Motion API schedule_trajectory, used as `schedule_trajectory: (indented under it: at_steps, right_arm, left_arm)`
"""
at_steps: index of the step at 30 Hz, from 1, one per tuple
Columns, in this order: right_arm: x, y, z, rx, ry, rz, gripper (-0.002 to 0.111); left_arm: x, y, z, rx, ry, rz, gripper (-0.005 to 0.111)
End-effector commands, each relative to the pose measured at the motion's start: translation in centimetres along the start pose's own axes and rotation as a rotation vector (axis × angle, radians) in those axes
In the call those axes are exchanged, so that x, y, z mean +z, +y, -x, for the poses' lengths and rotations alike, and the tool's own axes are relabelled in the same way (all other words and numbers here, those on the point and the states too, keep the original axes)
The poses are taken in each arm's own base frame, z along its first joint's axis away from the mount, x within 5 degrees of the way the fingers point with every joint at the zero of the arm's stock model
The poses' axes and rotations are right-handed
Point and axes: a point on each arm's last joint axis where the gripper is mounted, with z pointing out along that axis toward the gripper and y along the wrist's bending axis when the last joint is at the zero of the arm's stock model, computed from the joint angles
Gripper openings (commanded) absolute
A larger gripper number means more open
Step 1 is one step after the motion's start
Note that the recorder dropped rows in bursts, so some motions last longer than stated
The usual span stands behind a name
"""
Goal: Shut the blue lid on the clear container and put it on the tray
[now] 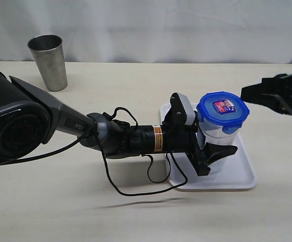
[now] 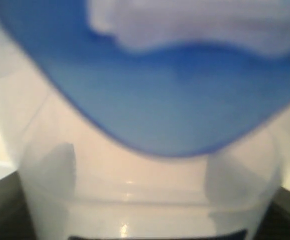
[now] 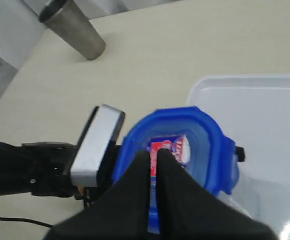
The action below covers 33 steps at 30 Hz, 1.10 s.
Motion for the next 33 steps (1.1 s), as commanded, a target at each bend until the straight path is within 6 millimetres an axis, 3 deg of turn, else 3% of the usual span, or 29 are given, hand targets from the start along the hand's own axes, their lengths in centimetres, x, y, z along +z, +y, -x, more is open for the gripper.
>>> schedule_trajectory:
  at_steps: [1,6,11,18,24,29,31,33]
  right_arm:
    - [0.1,-0.6,-0.6,0.004,0.0,-0.044,0.005]
    - [0.7,0.8,-0.9,-0.018,0.025,0.027,0.005]
    - [1.8,1.8,-1.1,-0.095,0.014,-0.032,0.005]
    - [2.5,0.9,-1.1,-0.078,0.01,-0.123,0.005]
    - [4.3,-0.5,-2.0,-0.038,0.088,-0.134,0.005]
    - [4.6,-0.5,-2.2,-0.029,0.112,-0.117,0.005]
    - [4.5,-0.4,-2.2,-0.031,0.113,-0.11,0.005]
    - [4.5,-0.4,-2.2,-0.03,0.116,-0.105,0.005]
  left_arm:
    - [0.0,0.2,-0.2,0.001,0.036,0.018,0.0]
    - [0.0,0.3,-0.4,-0.001,0.058,0.029,0.0]
    - [0.0,0.4,-0.6,-0.001,0.076,0.039,0.0]
    - [0.0,0.4,-0.6,-0.001,0.076,0.039,0.0]
    - [0.0,0.3,-0.6,0.002,0.078,0.035,0.0]
    - [0.0,0.3,-0.6,0.005,0.08,0.031,0.0]
    - [0.0,0.3,-0.5,0.006,0.078,0.031,0.003]
    - [0.0,0.3,-0.4,0.005,0.076,0.034,0.017]
